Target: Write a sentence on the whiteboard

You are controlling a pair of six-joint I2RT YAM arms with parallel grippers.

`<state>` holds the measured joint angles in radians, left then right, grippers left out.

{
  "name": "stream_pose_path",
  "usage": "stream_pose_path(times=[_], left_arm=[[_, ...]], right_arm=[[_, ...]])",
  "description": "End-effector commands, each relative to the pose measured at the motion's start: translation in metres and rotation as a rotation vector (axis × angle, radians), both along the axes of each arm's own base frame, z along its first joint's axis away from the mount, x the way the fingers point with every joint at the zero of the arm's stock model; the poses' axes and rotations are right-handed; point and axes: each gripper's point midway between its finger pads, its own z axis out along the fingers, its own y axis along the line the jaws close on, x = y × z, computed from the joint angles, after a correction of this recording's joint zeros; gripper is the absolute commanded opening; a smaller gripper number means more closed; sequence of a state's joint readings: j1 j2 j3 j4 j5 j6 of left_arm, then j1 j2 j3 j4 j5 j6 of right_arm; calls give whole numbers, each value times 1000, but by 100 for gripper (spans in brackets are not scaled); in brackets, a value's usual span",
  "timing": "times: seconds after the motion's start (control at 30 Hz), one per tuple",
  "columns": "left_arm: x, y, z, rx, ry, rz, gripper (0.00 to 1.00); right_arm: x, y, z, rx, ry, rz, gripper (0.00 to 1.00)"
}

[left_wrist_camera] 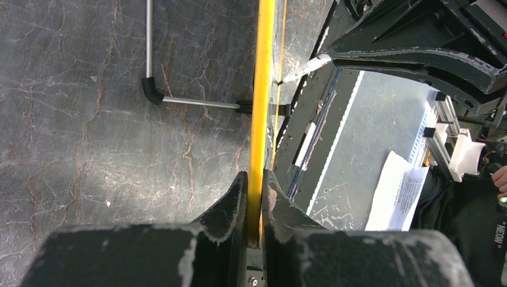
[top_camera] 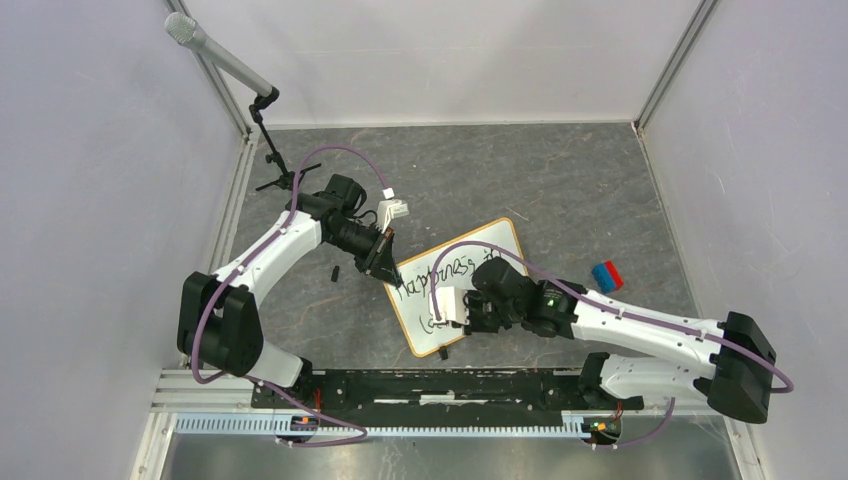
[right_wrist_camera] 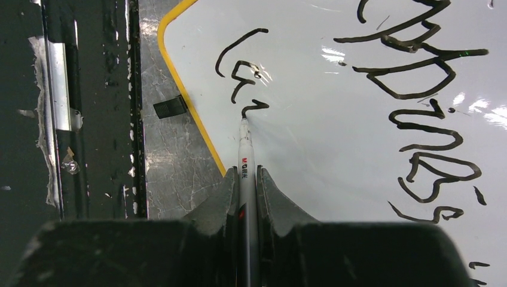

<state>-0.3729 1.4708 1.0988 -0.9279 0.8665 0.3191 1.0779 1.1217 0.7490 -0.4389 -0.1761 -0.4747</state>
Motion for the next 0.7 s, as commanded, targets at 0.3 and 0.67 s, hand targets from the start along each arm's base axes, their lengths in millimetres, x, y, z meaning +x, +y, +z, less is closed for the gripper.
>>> stream_pose_path(times=[0.3, 0.67], left_arm=[[-1, 17, -26, 149, -5, 29, 3], [0, 17, -26, 150, -4, 29, 2]], right_arm=[[31, -7, 25, 32, -83, -118, 0], [43, -3, 40, 83, -87, -160, 0]])
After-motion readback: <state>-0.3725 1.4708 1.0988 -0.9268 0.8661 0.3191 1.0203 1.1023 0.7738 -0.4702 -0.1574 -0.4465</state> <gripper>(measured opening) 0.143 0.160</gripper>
